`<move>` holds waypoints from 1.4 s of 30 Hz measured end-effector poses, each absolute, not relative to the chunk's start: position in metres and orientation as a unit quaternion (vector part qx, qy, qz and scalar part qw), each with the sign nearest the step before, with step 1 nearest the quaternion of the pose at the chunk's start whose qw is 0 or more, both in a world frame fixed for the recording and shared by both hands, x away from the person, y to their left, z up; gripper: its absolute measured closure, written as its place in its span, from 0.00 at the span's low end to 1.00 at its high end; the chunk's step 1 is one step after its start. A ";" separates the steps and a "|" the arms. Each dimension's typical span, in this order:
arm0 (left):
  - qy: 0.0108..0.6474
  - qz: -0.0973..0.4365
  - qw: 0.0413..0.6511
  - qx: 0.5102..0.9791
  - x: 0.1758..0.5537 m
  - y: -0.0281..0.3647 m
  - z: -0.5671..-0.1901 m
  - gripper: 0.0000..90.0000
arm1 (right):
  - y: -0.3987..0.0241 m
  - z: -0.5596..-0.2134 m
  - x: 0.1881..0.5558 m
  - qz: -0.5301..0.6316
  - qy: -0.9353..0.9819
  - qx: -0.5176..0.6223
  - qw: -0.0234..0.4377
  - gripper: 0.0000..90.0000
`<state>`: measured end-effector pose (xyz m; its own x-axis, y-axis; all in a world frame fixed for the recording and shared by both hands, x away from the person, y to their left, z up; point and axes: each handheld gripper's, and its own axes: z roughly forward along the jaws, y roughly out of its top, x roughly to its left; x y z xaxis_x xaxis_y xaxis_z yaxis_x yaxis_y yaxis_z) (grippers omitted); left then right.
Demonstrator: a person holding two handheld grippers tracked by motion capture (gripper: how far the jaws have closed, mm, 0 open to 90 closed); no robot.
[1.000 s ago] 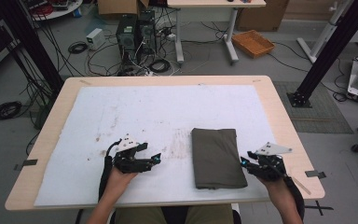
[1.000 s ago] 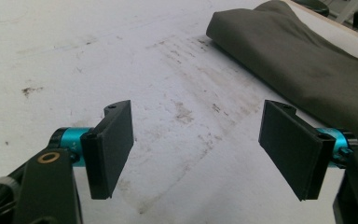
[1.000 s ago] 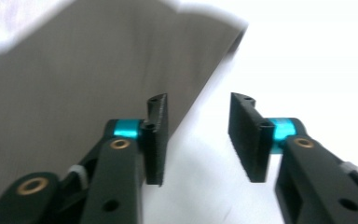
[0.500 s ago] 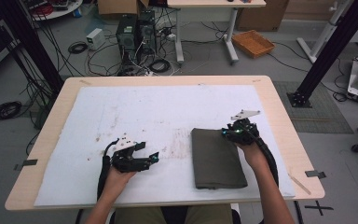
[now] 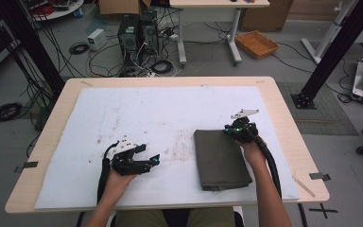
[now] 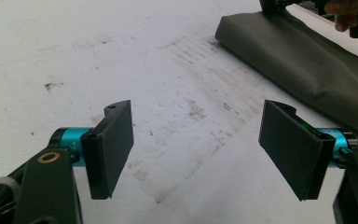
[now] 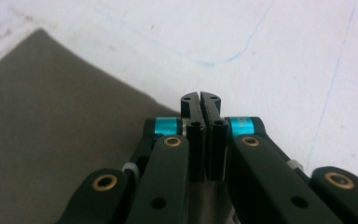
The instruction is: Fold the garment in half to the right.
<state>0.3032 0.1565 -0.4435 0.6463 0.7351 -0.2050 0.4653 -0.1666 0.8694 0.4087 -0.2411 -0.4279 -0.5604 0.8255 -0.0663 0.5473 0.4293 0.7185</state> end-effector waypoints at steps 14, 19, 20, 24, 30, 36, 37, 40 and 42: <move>0.399 0.134 0.508 0.752 0.303 0.156 -0.443 0.29 | -0.269 -0.409 0.375 0.402 0.760 0.467 0.208 0.75; 0.401 0.136 0.511 0.748 0.303 0.157 -0.443 0.29 | -0.273 -0.426 0.348 0.405 0.791 0.443 0.121 0.77; 0.401 0.136 0.511 0.748 0.303 0.157 -0.443 0.29 | -0.273 -0.426 0.348 0.405 0.791 0.443 0.121 0.77; 0.400 0.139 0.510 0.749 0.303 0.157 -0.443 0.29 | -0.272 -0.444 0.329 0.382 0.812 0.424 0.124 0.76; 0.400 0.139 0.512 0.747 0.302 0.157 -0.442 0.29 | -0.263 -0.433 0.313 0.396 0.816 0.391 0.157 0.58; 0.400 0.139 0.509 0.749 0.303 0.156 -0.443 0.29 | -0.218 -0.428 0.280 0.427 0.857 0.279 0.073 0.60; 0.398 0.140 0.509 0.750 0.302 0.156 -0.443 0.29 | -0.211 -0.430 0.277 0.425 0.865 0.262 0.052 0.62; 0.399 0.139 0.509 0.750 0.302 0.155 -0.443 0.29 | -0.202 -0.438 0.272 0.399 0.883 0.243 0.039 0.65; 0.399 0.138 0.510 0.749 0.302 0.155 -0.443 0.29 | -0.204 -0.441 0.272 0.396 0.887 0.237 0.022 0.65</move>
<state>0.3025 0.1550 -0.4432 0.6430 0.7392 -0.2003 0.4569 -0.1604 0.8749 0.2720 -0.2038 -0.4406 -0.8869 0.4377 0.1478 0.4023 0.5745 0.7128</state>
